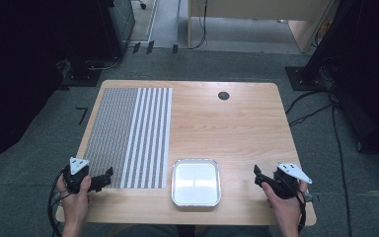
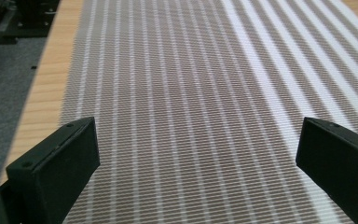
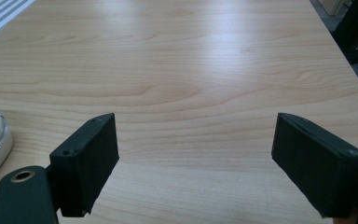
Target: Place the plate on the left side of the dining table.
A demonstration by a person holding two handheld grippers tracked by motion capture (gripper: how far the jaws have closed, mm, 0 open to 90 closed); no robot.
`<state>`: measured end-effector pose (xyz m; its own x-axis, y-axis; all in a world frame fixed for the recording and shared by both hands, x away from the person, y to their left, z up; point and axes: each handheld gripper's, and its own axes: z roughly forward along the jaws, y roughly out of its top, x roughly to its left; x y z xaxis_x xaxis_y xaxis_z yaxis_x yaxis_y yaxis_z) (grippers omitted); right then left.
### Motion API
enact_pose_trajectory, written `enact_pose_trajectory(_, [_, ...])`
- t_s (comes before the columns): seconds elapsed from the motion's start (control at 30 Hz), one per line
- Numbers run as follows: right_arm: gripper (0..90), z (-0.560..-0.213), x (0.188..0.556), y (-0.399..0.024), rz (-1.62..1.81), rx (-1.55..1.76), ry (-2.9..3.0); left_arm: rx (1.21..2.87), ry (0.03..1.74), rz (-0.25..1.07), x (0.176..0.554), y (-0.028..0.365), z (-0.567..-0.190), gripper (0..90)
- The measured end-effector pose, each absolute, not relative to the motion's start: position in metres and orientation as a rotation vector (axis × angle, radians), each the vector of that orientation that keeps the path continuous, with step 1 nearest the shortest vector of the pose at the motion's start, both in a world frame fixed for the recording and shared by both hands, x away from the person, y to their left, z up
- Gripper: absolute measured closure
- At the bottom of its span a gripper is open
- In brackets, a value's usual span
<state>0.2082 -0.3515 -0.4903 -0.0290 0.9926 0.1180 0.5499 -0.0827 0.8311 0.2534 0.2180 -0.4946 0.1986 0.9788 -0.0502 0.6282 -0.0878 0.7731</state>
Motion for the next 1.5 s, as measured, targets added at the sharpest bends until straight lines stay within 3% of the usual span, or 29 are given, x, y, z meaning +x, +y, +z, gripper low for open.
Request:
enact_pose_trajectory(0.9, [23.0,-0.488,0.209,-0.305,1.038,1.626,1.653,1.820,1.417,0.559,0.253,0.154,-0.489,0.0])
enact_pose_trajectory(1.2, [45.3,-0.486,0.205,-0.289,1.164,1.577,1.677,1.841,1.370,0.520,0.253,0.127,-0.491,0.0])
enact_pose_trajectory(1.5, [49.6,-0.490,0.205,-0.277,1.179,1.590,1.726,1.853,1.357,0.439,0.255,0.104,-0.495,0.0])
